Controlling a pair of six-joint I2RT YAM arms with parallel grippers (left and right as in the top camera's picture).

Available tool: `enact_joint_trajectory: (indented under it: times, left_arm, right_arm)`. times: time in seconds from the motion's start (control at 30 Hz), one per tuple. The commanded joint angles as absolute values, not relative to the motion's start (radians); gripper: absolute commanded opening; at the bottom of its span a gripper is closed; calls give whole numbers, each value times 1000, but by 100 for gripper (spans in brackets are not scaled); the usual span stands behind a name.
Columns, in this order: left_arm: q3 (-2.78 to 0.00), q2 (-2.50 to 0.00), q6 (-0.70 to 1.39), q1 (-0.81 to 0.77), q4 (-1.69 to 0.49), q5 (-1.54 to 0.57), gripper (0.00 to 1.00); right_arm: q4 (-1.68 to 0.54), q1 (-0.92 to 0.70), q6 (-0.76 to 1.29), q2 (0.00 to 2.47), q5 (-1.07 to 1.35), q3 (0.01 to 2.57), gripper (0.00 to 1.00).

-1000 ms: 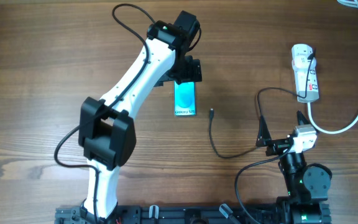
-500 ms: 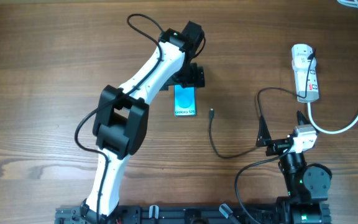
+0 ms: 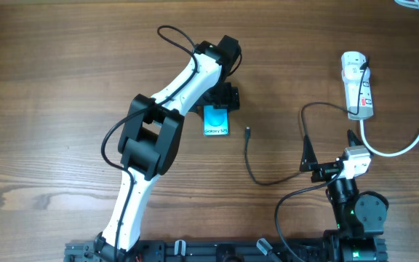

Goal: Plug charger to phone and switch on socket
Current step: 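Close the left gripper on the phone's bottom edge and lift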

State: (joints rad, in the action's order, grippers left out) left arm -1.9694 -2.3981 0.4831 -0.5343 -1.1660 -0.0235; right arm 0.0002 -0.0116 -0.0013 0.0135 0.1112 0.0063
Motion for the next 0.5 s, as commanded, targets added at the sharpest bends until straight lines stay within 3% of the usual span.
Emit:
enact_joint_trajectory:
  times: [0.0, 0.27, 0.37, 0.47]
  left_arm:
    - [-1962, -2426, 472, -550, -1158, -18, 100]
    - [-1961, -2426, 479, -554, -1162, -40, 99]
    - [-1961, -2426, 479, -554, -1163, -40, 90]
    - [-1961, -2427, 479, -554, -1164, -40, 89]
  right_arm:
    - [5, -16, 7, 7, 102, 5, 100]
    - [5, -16, 7, 7, 102, 5, 100]
    - [5, -16, 7, 7, 102, 5, 100]
    - [5, -16, 7, 7, 102, 5, 100]
